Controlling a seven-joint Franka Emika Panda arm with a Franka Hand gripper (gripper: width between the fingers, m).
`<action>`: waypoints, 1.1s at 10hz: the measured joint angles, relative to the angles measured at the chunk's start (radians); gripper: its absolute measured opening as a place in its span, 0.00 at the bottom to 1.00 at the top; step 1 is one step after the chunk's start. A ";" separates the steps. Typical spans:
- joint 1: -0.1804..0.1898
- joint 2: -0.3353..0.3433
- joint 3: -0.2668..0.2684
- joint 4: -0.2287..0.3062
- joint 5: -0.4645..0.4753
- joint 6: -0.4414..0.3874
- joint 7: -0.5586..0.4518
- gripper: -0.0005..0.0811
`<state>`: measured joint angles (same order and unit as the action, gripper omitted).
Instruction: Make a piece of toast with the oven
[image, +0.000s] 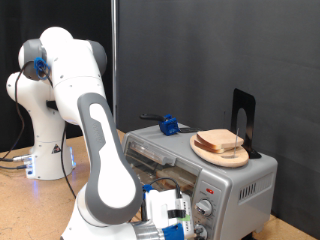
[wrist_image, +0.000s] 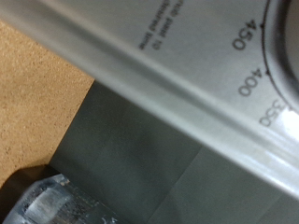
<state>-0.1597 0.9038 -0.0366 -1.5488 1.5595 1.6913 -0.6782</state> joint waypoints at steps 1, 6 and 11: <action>0.000 -0.004 0.001 -0.006 0.004 0.005 -0.027 0.13; 0.000 -0.013 0.001 -0.019 0.014 0.011 -0.126 0.13; 0.000 -0.014 0.001 -0.019 0.015 0.019 -0.126 0.13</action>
<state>-0.1597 0.8901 -0.0356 -1.5676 1.5746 1.7101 -0.8046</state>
